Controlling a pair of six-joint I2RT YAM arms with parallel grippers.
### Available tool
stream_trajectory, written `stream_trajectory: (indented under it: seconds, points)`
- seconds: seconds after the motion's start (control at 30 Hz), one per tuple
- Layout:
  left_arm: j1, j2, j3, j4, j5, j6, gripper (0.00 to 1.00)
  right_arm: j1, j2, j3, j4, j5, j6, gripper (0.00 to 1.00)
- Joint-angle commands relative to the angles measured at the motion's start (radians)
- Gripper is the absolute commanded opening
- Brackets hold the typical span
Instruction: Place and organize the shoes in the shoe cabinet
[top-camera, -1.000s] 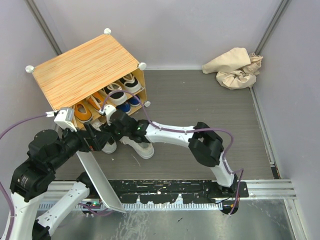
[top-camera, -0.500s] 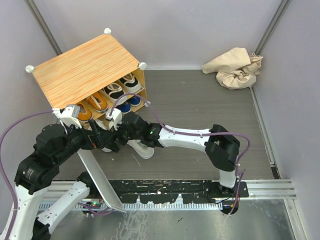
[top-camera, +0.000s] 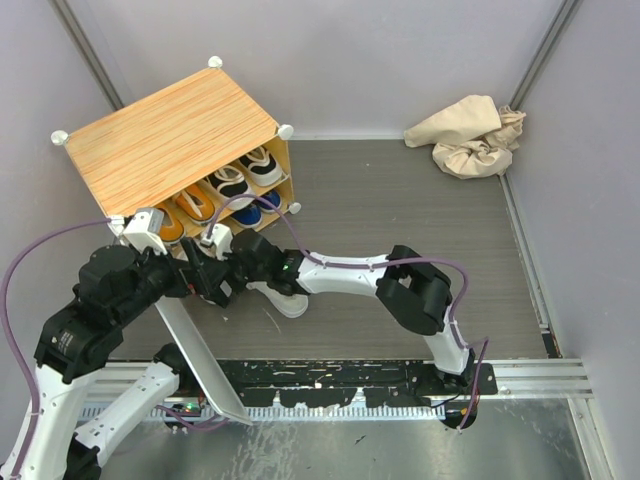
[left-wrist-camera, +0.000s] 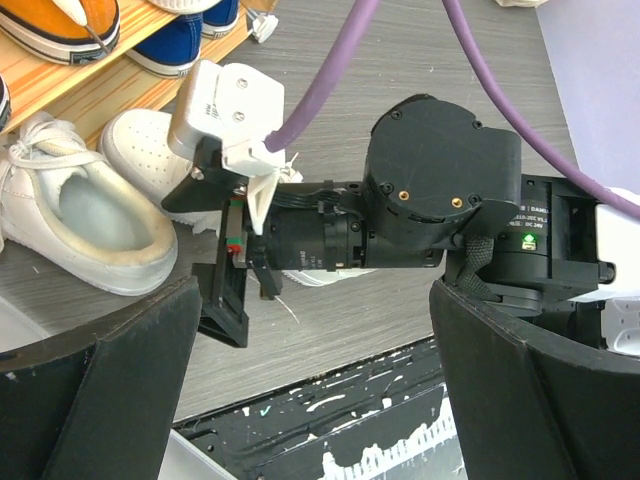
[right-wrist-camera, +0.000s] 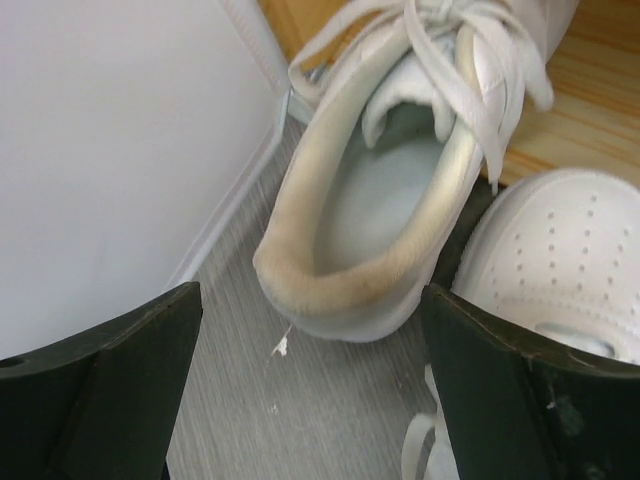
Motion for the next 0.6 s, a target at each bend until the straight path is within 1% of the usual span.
stream_trajectory:
  seconds: [0.0, 0.1, 0.23, 0.27, 0.3, 0.33, 0.37, 0.4, 0.5, 0.57]
  points:
    - [0.000, 0.017, 0.011, 0.055, -0.005, 0.009, 0.98, 0.001, 0.039, 0.094, 0.076, -0.008, -0.019, 0.94]
    - [0.000, 0.032, 0.018, 0.055, -0.003, 0.009, 0.98, 0.001, 0.071, 0.120, 0.067, -0.019, -0.005, 0.90]
    - [0.000, 0.035, 0.019, 0.048, -0.009, 0.010, 0.98, 0.002, 0.087, 0.123, 0.067, -0.016, 0.014, 0.77]
    - [0.000, 0.033, 0.016, 0.046, -0.015, 0.007, 0.98, 0.003, 0.086, 0.123, 0.067, -0.007, 0.016, 0.72]
    - [0.000, 0.032, 0.014, 0.048, -0.016, 0.005, 0.98, 0.002, 0.086, 0.125, 0.066, 0.005, 0.017, 0.62]
    - [0.000, 0.031, 0.012, 0.052, -0.017, 0.002, 0.98, 0.003, 0.086, 0.130, 0.064, 0.012, 0.016, 0.51]
    - [0.000, 0.031, 0.009, 0.055, -0.017, -0.001, 0.98, 0.003, 0.084, 0.137, 0.058, 0.014, 0.014, 0.37]
    - [0.000, 0.033, 0.007, 0.059, -0.014, -0.001, 0.98, 0.003, 0.083, 0.149, 0.052, 0.016, 0.013, 0.27]
    - [0.000, 0.037, 0.003, 0.054, 0.001, -0.003, 0.98, 0.003, 0.070, 0.191, 0.041, 0.030, 0.000, 0.15]
    - [0.000, 0.032, -0.001, 0.047, 0.003, -0.003, 0.98, 0.004, 0.063, 0.228, 0.037, 0.048, -0.010, 0.12]
